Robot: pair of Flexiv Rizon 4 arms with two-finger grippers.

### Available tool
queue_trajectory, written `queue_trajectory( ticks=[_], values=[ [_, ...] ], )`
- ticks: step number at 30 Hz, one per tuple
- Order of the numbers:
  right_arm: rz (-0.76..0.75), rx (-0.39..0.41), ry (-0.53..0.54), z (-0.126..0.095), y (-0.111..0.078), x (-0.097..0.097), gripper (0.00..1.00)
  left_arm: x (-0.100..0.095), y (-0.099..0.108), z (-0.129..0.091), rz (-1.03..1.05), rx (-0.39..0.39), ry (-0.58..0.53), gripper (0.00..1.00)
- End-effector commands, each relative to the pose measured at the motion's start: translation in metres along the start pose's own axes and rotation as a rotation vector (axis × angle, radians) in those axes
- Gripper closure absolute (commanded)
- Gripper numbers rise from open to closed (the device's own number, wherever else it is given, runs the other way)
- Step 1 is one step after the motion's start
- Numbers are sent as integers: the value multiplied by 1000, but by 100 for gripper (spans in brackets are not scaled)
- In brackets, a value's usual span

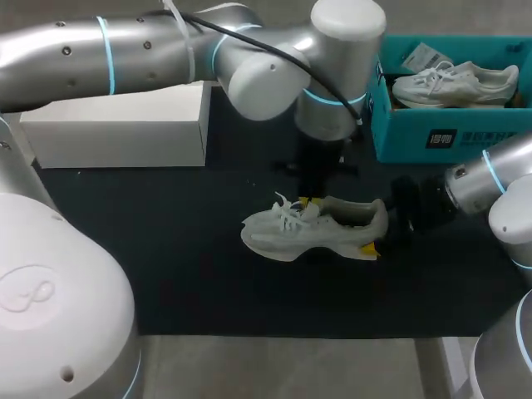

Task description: Take the shoe out of the shoebox, open the shoe tongue, remove and reinsert the insole, then place the shoe into the shoebox

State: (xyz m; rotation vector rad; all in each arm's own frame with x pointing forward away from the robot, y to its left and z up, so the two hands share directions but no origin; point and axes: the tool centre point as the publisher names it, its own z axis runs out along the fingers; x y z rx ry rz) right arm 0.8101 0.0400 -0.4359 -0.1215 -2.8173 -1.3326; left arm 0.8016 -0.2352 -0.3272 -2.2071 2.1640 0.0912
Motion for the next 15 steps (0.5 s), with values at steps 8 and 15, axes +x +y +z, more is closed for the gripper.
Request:
queue_trajectory(
  ticks=[8,15],
  values=[
    [1,4,-2,7,-3,-3,100,-54,1,3,-58,-25,113,100],
    [1,4,-2,7,-3,-3,100,-80,-5,18,-143,-55,89,100]
  ],
)
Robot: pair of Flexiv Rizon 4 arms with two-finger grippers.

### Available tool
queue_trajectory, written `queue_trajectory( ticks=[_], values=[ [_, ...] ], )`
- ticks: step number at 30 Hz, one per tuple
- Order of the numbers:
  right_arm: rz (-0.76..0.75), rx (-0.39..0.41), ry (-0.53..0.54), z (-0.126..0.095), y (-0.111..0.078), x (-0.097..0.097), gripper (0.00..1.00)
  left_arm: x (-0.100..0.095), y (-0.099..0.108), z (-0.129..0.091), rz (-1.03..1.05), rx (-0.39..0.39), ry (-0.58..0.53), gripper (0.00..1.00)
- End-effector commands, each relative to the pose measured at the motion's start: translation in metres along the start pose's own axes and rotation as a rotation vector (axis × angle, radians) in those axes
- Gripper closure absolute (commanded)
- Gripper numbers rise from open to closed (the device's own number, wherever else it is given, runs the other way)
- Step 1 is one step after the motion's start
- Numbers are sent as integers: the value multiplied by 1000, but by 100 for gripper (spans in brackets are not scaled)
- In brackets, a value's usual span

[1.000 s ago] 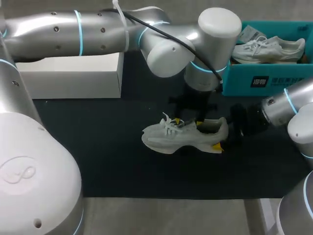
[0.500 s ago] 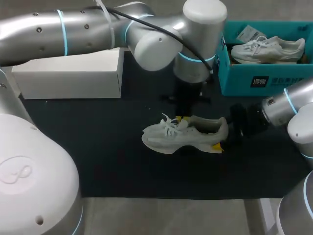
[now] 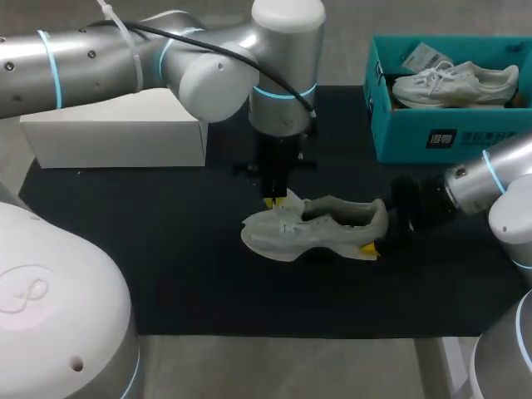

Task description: Take the shoe out of the shoebox, open the shoe tongue, remove and reinsert the insole, then place the shoe into the shoebox

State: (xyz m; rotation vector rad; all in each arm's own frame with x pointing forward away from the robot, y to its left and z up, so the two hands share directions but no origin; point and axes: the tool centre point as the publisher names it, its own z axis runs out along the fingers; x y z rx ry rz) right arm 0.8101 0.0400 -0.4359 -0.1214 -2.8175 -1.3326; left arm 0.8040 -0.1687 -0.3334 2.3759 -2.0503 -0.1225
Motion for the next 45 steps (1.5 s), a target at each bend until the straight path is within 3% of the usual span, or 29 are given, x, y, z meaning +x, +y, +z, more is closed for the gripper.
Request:
queue_trajectory(
  ticks=[1,8,17,21,22,23,24,45],
  values=[
    [1,4,-2,7,-3,-3,100,-17,-5,8,-25,-6,64,100],
    [1,4,-2,7,-3,-3,100,-32,-13,24,-83,-21,17,100],
    [1,4,-2,7,-3,-3,100,-33,-8,34,-87,-50,-1,100],
    [1,4,-2,7,-3,-3,100,-35,-7,31,-87,-61,15,71],
    [1,4,-2,7,-3,-3,100,-35,-7,29,-87,-61,17,56],
    [1,4,-2,7,-3,-3,100,-36,-8,26,-84,-61,32,12],
    [1,4,-2,7,-3,-3,100,-37,-8,22,-83,-59,35,0],
    [1,4,-2,7,-3,-3,100,-40,2,-40,-67,9,180,0]
  ],
)
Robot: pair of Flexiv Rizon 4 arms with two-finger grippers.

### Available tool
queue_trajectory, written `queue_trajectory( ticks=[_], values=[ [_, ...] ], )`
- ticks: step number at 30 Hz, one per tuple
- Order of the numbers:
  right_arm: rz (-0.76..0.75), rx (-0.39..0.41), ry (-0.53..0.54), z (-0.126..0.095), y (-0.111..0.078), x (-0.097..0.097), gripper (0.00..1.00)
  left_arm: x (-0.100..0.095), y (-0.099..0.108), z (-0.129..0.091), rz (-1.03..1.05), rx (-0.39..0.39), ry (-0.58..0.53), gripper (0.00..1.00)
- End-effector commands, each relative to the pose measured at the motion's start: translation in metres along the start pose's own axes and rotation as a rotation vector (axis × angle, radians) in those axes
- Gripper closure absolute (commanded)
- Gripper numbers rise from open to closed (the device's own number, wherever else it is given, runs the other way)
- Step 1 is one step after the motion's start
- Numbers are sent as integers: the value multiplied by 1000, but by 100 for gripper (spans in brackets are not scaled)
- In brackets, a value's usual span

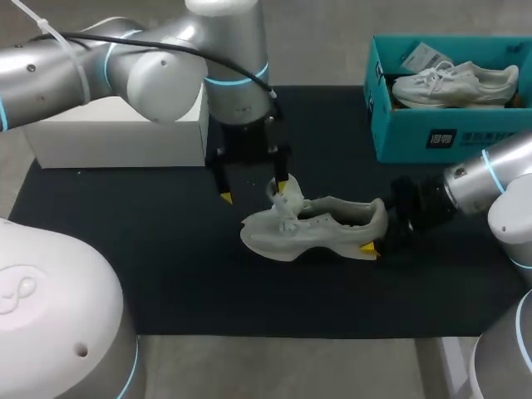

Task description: Take the shoe out of the shoebox, open the shoe tongue, remove and reinsert the insole, then place the shoe into the shoebox

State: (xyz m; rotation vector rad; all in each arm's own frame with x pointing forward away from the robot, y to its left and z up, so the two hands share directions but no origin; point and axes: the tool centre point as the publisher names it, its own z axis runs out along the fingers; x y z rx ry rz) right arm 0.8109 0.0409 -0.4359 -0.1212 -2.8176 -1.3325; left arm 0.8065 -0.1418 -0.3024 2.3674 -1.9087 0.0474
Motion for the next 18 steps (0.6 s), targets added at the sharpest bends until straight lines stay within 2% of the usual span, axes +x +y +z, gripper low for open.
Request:
queue_trajectory(
  ticks=[1,18],
  values=[
    [1,3,-2,6,-4,-2,100,-11,6,-16,-5,18,49,0],
    [1,3,-2,6,-4,-2,100,-12,14,-62,-5,63,150,0]
  ],
)
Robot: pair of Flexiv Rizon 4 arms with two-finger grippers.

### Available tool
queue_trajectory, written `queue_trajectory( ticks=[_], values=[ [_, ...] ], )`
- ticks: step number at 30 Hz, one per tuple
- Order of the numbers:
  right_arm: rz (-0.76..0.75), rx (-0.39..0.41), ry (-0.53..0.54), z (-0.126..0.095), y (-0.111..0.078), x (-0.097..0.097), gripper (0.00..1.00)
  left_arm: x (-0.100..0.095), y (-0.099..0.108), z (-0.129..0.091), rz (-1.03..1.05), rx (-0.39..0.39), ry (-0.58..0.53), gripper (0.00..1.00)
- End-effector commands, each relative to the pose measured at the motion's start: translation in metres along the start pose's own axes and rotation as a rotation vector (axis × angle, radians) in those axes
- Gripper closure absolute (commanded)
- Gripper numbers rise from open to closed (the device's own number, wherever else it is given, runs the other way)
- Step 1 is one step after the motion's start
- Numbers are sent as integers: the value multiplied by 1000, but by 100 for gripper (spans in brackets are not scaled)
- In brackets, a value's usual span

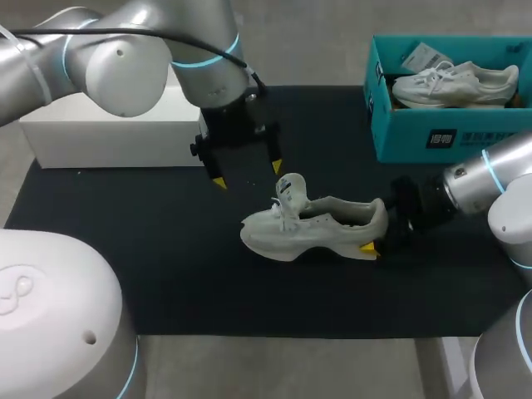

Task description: Take the shoe out of the shoebox, open the shoe tongue, remove and reinsert the insole, then place the shoe into the shoebox

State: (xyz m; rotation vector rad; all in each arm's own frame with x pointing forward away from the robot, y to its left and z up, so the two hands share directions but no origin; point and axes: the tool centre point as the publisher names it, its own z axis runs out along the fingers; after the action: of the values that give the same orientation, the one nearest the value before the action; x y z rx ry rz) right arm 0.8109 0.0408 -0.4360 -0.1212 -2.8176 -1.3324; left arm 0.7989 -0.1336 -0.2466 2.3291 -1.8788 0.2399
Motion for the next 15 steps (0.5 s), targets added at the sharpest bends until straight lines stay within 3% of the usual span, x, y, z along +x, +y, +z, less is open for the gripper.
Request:
queue_trajectory(
  ticks=[1,15],
  values=[
    [1,3,-2,6,-4,-2,100,-7,5,-9,-13,16,28,0],
    [1,3,-2,6,-4,-2,100,-4,9,-35,58,8,46,0]
  ],
)
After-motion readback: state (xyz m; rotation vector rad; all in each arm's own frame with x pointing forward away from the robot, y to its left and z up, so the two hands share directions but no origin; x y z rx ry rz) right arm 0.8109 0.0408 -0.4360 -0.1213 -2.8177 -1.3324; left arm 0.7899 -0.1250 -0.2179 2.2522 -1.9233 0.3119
